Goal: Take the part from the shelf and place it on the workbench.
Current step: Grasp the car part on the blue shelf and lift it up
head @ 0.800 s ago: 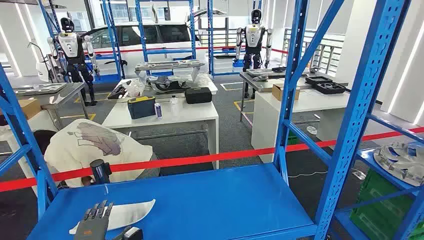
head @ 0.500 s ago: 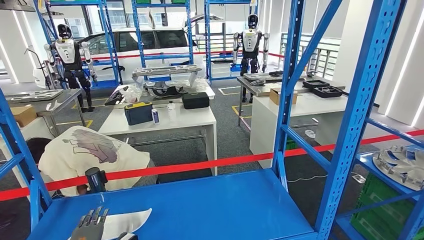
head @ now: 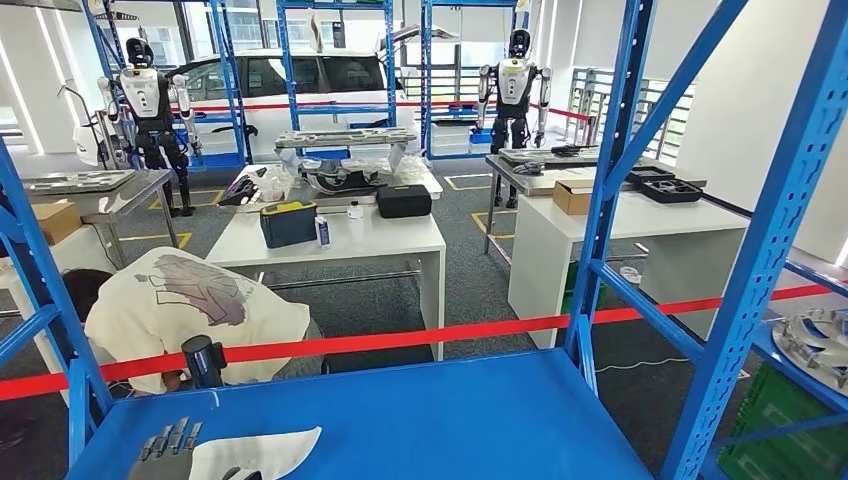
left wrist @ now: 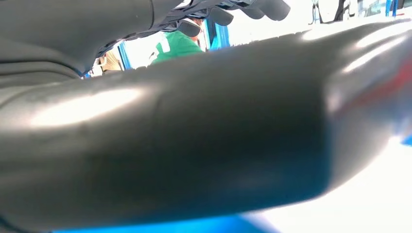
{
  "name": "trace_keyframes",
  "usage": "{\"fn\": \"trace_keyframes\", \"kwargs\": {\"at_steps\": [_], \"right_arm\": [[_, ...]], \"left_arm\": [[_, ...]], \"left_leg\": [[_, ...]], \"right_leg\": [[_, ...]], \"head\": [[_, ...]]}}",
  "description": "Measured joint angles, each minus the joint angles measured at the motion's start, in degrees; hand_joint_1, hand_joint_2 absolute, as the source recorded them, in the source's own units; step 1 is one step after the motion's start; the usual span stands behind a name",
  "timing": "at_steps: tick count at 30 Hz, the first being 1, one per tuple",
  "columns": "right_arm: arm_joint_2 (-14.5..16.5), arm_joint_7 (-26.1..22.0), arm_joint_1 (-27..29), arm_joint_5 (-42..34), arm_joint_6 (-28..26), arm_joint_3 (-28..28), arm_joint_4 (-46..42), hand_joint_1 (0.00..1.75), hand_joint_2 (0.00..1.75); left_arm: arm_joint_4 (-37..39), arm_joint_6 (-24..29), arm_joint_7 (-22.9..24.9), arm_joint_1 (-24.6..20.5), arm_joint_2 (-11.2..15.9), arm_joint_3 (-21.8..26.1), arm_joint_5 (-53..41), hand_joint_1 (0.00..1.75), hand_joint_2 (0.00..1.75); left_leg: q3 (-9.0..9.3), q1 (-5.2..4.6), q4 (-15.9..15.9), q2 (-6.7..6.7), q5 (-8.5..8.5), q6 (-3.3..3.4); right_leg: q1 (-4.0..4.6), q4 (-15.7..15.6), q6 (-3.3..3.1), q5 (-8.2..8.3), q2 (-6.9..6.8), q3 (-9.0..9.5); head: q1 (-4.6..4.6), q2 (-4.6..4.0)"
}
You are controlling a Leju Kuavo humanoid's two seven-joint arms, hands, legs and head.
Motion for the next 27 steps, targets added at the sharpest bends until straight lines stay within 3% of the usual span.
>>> {"fn": "trace_keyframes", "kwargs": {"at_steps": [2,6,8,10,11,12,13,15,16,18,21,25,27], "right_arm": [[-0.01,0.00,-0.05,0.10,-0.01,0.00,0.00,0.00,0.00],[-0.01,-0.03,-0.10,0.51,-0.01,-0.07,0.00,0.00,0.00],[-0.02,-0.04,-0.13,0.67,-0.01,-0.19,-0.01,0.00,0.00],[-0.03,-0.02,-0.09,0.77,-0.01,-0.26,-0.01,0.00,0.00],[-0.03,-0.01,-0.05,0.83,-0.01,-0.28,0.00,0.00,0.00],[-0.03,-0.01,-0.01,0.89,-0.01,-0.30,0.00,0.00,0.00],[-0.02,0.00,0.01,0.93,-0.01,-0.31,0.00,0.00,0.00],[-0.01,-0.01,-0.05,1.13,-0.01,-0.36,0.00,0.00,0.00],[-0.01,-0.01,-0.13,1.25,-0.01,-0.40,0.00,0.00,0.00],[-0.02,-0.01,-0.22,1.46,-0.01,-0.60,0.00,0.00,0.00],[-0.02,0.00,-0.15,1.59,-0.01,-0.95,0.00,0.00,0.00],[-0.01,-0.01,-0.21,1.84,0.09,-1.32,0.00,0.00,0.00],[-0.01,-0.02,-0.26,1.99,0.08,-1.42,0.00,0.00,0.00]], "left_arm": [[-0.12,0.16,-0.62,-0.05,0.01,0.32,0.51,0.00,0.00],[-1.03,0.93,-4.46,0.01,-0.15,1.05,3.39,0.00,0.00],[-1.76,1.56,-6.93,0.03,-0.33,1.55,5.45,0.00,0.00],[-2.15,1.83,-8.44,0.26,-0.49,2.09,6.83,0.00,0.00],[-2.31,1.79,-9.23,0.54,-0.58,2.33,7.55,0.00,0.00],[-2.62,1.67,-10.53,0.85,-0.68,2.55,8.71,0.00,0.00],[-3.17,1.45,-12.33,1.12,-0.81,2.75,10.37,0.00,0.00],[-5.01,0.73,-16.40,1.42,-1.14,2.97,14.21,0.00,0.00],[-6.06,0.34,-17.85,1.49,-1.33,2.99,15.70,0.00,0.00],[-7.85,-0.31,-19.11,1.76,-1.75,2.98,17.28,0.00,0.00],[-9.71,-0.93,-19.71,2.37,-2.22,2.98,18.41,0.00,0.00],[-12.32,-1.11,-20.45,3.01,-2.78,2.07,18.97,0.00,1.75],[-13.27,-1.16,-20.45,3.14,-3.05,0.84,18.65,0.00,1.75]], "left_leg": [[0.22,-0.17,0.25,-0.05,-0.69,-0.65],[0.29,-0.02,0.95,0.04,-1.61,-1.94],[-2.23,0.14,5.88,0.14,-3.64,-2.49],[-6.68,0.19,13.24,0.15,-5.95,-2.81],[-8.37,0.19,15.48,0.15,-6.09,-2.84],[-9.09,0.18,15.71,0.14,-5.15,-2.77],[-8.69,0.16,13.75,0.14,-3.19,-2.59],[-5.79,-0.01,6.27,0.13,1.32,-1.98],[-4.33,-0.16,3.04,0.12,2.54,-1.66],[-2.89,-0.33,0.16,0.04,2.87,-1.48],[-2.74,-0.37,-0.17,-0.05,2.80,-1.48],[-2.66,-0.39,-0.18,-0.15,2.56,-0.98],[-2.60,-0.39,-0.18,-0.19,2.46,-0.82]], "right_leg": [[0.08,-3.92,-0.45,1.11,-0.04,1.73],[0.13,-4.49,-1.86,0.57,0.09,2.57],[0.00,-4.71,-2.52,0.27,0.11,3.26],[0.04,-4.71,-2.84,-0.24,0.18,3.83],[0.06,-4.70,-2.86,-0.48,0.24,4.13],[0.07,-4.69,-2.84,-0.73,0.32,4.46],[0.08,-4.69,-2.78,-0.98,0.37,4.85],[0.16,-4.68,-2.50,-1.60,0.43,5.61],[0.23,-4.66,-2.27,-1.88,0.43,5.82],[0.44,-4.61,-2.07,-2.22,0.45,5.91],[0.47,-4.98,-2.26,-2.20,0.45,6.09],[0.49,-5.67,-1.80,-2.19,0.36,6.57],[0.48,-5.86,-1.57,-2.20,0.33,6.76]], "head": [[-0.07,0.00],[-0.14,0.01],[-0.20,0.01],[-0.24,0.01],[-0.24,0.01],[-0.24,0.01],[-0.23,0.01],[-0.23,0.01],[-0.24,0.01],[-0.17,0.01],[-0.10,0.01],[-0.09,0.01],[-0.10,0.01]]}}
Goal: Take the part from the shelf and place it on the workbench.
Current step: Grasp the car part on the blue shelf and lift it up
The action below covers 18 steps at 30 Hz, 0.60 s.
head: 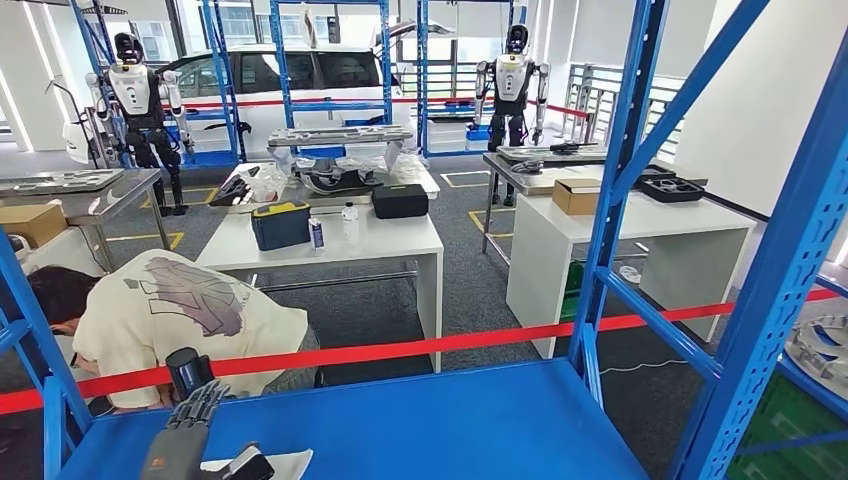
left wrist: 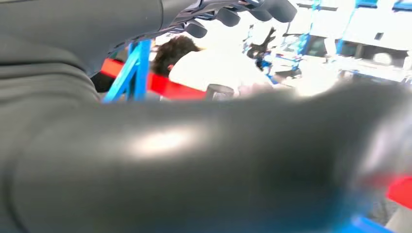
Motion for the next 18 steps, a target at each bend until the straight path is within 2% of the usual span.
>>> {"fn": "trace_keyframes", "kwargs": {"at_steps": [6,18], "right_arm": [[0.01,-0.05,-0.01,0.03,-0.01,-0.43,0.00,0.00,0.00],[0.02,-0.09,0.03,0.04,-0.01,-2.17,0.00,0.00,0.00]], "left_arm": [[-0.57,-1.49,-2.68,0.03,-0.40,-4.48,0.67,0.00,1.75],[-0.73,-5.89,-10.20,0.62,-0.60,-12.55,4.22,0.00,1.75]], "left_leg": [[0.09,-0.03,0.02,0.01,-0.11,0.18],[0.18,0.05,-0.04,0.04,-0.11,0.19]], "right_leg": [[-0.03,-0.18,0.37,0.04,-0.01,0.15],[-0.02,-0.19,0.40,0.04,-0.02,0.18]], "head": [[0.00,0.00],[0.00,0.00]]}}
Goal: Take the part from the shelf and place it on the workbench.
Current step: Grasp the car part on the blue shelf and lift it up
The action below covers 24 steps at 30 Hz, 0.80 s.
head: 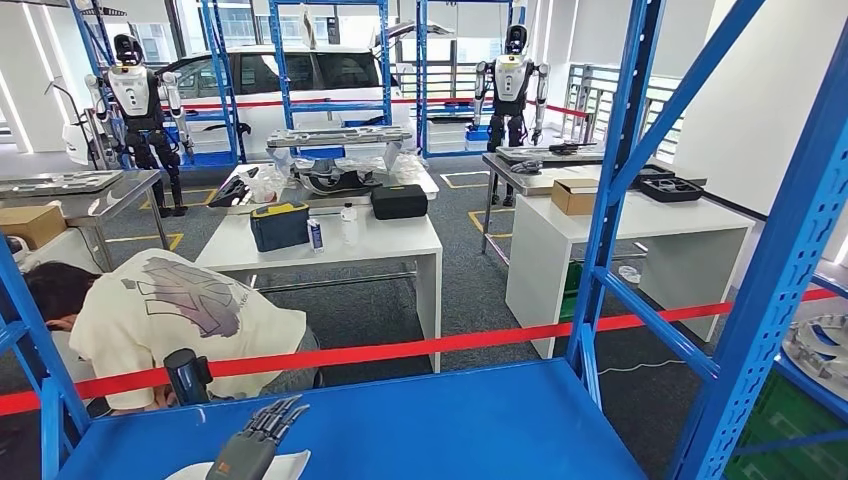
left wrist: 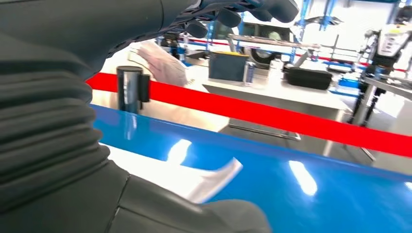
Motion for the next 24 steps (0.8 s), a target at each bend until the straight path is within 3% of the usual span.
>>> {"fn": "trace_keyframes", "kwargs": {"at_steps": [14,24], "right_arm": [[-0.02,-0.29,0.02,0.61,0.00,-0.90,0.00,0.00,0.00],[-0.02,-0.50,0.02,0.65,0.00,-1.15,0.00,0.00,0.00]], "left_arm": [[0.92,-3.50,2.03,0.24,2.22,-7.13,-0.80,0.00,1.75],[2.67,-4.43,3.31,0.07,3.05,-8.58,-0.74,0.00,1.75]], "left_leg": [[0.03,0.00,-0.04,-0.01,-0.01,-0.01],[0.03,-0.01,-0.04,-0.01,-0.01,-0.01]], "right_leg": [[0.01,0.00,0.09,-0.08,-0.01,0.03],[0.01,0.00,0.09,-0.08,-0.01,0.03]], "head": [[0.00,0.00],[0.00,0.00]]}}
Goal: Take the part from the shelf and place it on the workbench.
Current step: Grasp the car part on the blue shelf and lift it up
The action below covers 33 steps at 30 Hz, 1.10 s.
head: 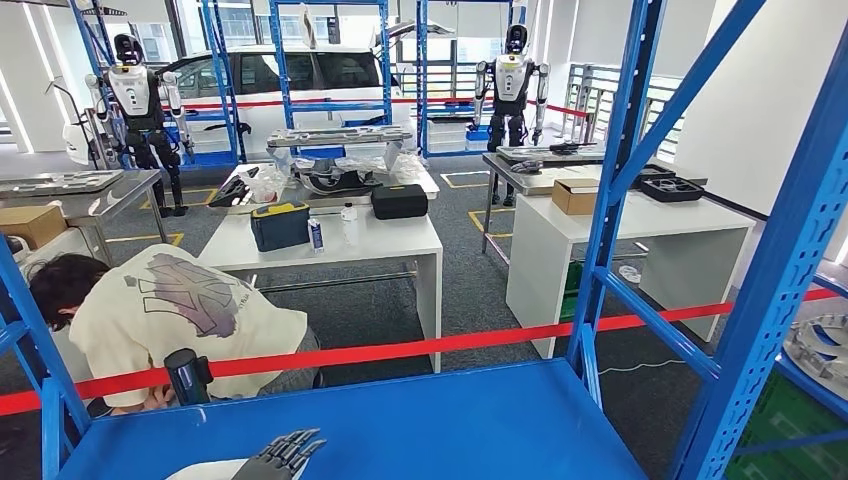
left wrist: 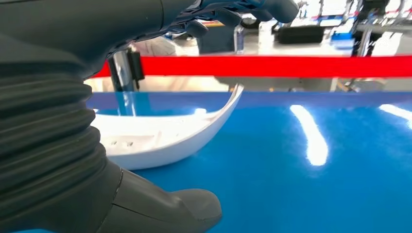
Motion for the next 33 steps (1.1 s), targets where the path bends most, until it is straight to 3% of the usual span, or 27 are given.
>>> {"fn": "trace_keyframes", "kwargs": {"at_steps": [9,16,33], "right_arm": [[0.02,0.16,0.05,0.29,0.00,-0.85,0.00,0.00,0.00],[0.02,0.55,0.07,1.27,0.00,-0.88,0.00,0.00,0.00],[0.02,0.67,0.03,2.61,0.00,-0.94,0.00,0.00,0.00]], "left_arm": [[5.21,-0.47,3.43,-1.75,0.61,-0.70,0.86,0.00,1.75],[7.96,2.55,7.58,-2.14,1.72,-0.46,1.24,0.00,1.75],[12.62,5.67,11.32,-2.93,2.83,5.24,0.58,0.00,1.75]], "left_leg": [[0.01,0.01,0.00,0.01,0.00,0.00],[0.02,0.01,-0.01,0.01,0.00,0.00],[0.02,0.00,-0.01,0.01,0.00,0.00]], "right_leg": [[0.00,0.00,0.00,0.00,0.00,0.01],[0.01,0.00,0.00,-0.01,0.00,0.01],[0.01,0.00,0.00,-0.01,0.00,0.02]], "head": [[0.00,0.00],[0.00,0.00],[0.00,0.00]]}}
